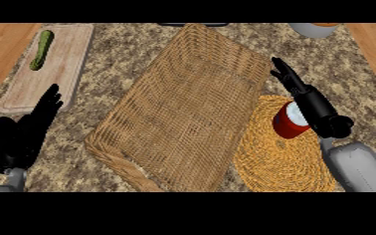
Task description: Pick the can from the placemat and place it in the basket
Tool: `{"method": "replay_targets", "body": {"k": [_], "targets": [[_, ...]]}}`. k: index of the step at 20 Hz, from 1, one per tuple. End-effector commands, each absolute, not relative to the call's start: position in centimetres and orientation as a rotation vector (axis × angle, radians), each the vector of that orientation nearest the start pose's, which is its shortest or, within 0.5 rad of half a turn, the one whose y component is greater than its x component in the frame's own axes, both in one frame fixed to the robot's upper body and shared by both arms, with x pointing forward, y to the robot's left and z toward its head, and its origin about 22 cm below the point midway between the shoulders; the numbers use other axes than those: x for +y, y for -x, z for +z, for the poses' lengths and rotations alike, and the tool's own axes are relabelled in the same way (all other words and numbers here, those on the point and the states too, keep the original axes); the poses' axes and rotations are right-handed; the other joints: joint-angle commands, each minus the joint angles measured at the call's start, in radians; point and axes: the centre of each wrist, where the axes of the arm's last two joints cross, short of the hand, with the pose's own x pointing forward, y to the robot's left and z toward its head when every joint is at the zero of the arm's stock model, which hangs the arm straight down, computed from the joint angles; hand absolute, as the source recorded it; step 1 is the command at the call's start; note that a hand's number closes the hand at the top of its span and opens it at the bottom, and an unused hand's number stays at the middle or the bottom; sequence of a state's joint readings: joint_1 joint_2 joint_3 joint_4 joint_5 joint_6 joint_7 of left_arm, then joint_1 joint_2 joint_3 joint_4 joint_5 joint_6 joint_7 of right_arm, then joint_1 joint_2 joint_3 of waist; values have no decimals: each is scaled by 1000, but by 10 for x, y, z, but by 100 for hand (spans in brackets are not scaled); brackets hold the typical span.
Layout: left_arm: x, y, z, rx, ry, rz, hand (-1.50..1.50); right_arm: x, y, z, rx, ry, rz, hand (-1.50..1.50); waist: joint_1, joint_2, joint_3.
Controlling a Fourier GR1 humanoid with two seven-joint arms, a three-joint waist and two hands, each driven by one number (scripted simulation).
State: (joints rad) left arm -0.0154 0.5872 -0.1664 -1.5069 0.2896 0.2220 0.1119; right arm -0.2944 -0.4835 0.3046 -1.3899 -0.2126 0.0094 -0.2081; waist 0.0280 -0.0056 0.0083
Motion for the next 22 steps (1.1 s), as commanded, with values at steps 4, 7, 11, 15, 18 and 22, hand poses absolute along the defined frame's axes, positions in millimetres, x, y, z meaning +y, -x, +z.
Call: {"method": "replay_targets", "body": {"k": [4,7,11,15,18,22], "targets": [[326,-266,80,-1630,-369,-306,0,-224,-338,79,-1729,27,249,150,-12,5,-9],[317,-263,66,-1599,-349,-268,0,-247,-345,117,-2011,104,-260,150,-120,-60,34],[298,-276,77,-1718,-268,-378,0,-105,-341,82,-1817,102,-188,-150,-7,7,-11],[278,-285,84,-1721,-274,-392,0,-97,-370,95,-1810,432,-149,-150,-14,6,-12],[289,-284,83,-1712,-295,-374,0,-145,-393,96,-1716,731,-14,-150,-28,-5,-18],[301,-282,76,-1687,-329,-359,0,-189,-412,109,-1471,936,215,-150,-59,-25,-27]]}}
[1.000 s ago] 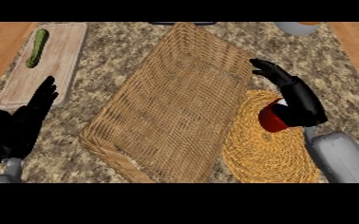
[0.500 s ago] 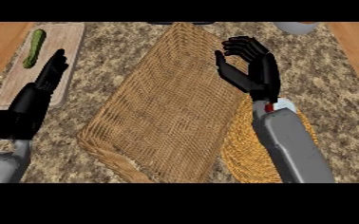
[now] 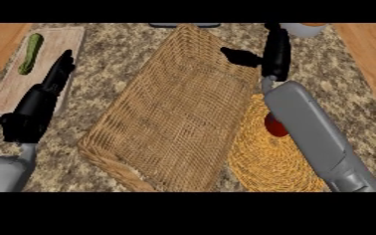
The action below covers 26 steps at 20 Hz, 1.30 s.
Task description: Pick the can from the placemat and place it in the basket
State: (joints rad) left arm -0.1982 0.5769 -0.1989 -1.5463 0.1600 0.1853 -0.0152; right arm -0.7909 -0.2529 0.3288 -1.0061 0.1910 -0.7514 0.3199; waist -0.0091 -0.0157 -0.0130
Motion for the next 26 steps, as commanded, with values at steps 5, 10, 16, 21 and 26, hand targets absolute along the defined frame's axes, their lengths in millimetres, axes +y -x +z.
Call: {"method": "replay_targets", "body": {"k": [5,10,16,21,26], "targets": [[302,-284,77,-1690,-333,-383,0,-188,-423,134,-1122,982,630,-150,-13,-14,-6],[300,-285,74,-1701,-324,-366,0,-156,-428,195,-869,878,887,-150,-14,-12,3],[304,-281,70,-1684,-328,-350,0,-167,-426,281,-682,785,956,-150,-13,-1,11],[304,-274,54,-1698,-305,-343,0,-192,-417,253,-593,757,954,-150,-18,3,12],[292,-285,81,-1713,-306,-367,0,-190,-408,227,-558,751,983,-150,-8,7,13]]}}
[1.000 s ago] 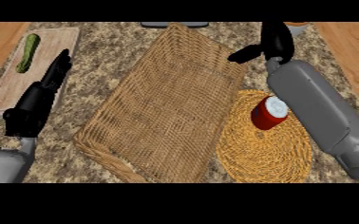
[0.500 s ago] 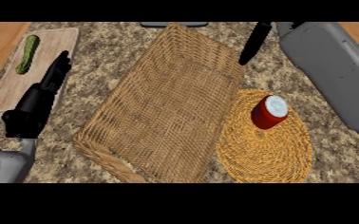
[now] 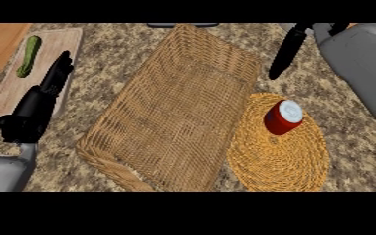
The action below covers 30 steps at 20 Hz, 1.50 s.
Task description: Pick the can from the placemat and place it in the basket
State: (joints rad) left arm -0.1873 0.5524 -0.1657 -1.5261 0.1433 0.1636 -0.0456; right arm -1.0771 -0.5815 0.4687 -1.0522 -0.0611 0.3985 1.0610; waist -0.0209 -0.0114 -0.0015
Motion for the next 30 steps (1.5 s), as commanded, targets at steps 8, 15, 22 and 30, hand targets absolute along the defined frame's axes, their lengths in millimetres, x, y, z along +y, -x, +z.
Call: {"method": "replay_targets", "body": {"k": [8,15,22,30], "targets": [[298,-281,77,-1707,-317,-366,0,-199,-394,177,-432,698,1035,-150,7,2,1],[295,-282,62,-1713,-302,-383,0,-212,-375,159,-412,683,1030,-150,3,5,1],[283,-277,69,-1709,-299,-384,0,-214,-379,146,-414,724,1003,-150,25,10,1],[291,-296,77,-1721,-288,-374,0,-221,-373,128,-456,755,987,-150,22,12,1]]}}
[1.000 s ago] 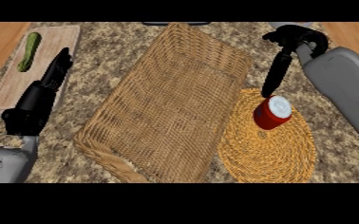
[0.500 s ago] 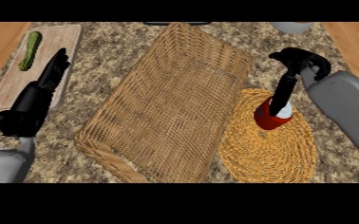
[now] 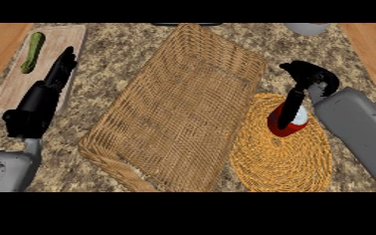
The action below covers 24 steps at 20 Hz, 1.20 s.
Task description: Pick the can from the placemat and place it in the basket
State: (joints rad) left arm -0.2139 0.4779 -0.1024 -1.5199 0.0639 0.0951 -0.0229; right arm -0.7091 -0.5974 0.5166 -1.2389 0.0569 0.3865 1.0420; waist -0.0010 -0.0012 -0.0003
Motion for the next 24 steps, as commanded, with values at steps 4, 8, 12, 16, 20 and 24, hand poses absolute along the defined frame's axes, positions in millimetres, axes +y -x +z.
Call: {"method": "replay_targets", "body": {"k": [4,8,12,16,20,24], "targets": [[304,-279,71,-1718,-284,-381,0,-206,-356,117,-461,750,978,-150,2,-1,0],[292,-284,79,-1721,-317,-368,0,-221,-335,82,-456,739,977,-150,-4,-1,0],[299,-292,81,-1728,-337,-368,0,-219,-332,86,-460,736,978,-150,-4,-1,0],[287,-278,56,-1718,-294,-368,0,-222,-346,88,-430,727,967,-150,4,1,0],[286,-278,68,-1718,-292,-370,0,-224,-333,81,-424,738,935,-150,0,-1,0],[281,-295,73,-1725,-276,-381,0,-233,-349,89,-427,734,950,-150,1,1,0]]}}
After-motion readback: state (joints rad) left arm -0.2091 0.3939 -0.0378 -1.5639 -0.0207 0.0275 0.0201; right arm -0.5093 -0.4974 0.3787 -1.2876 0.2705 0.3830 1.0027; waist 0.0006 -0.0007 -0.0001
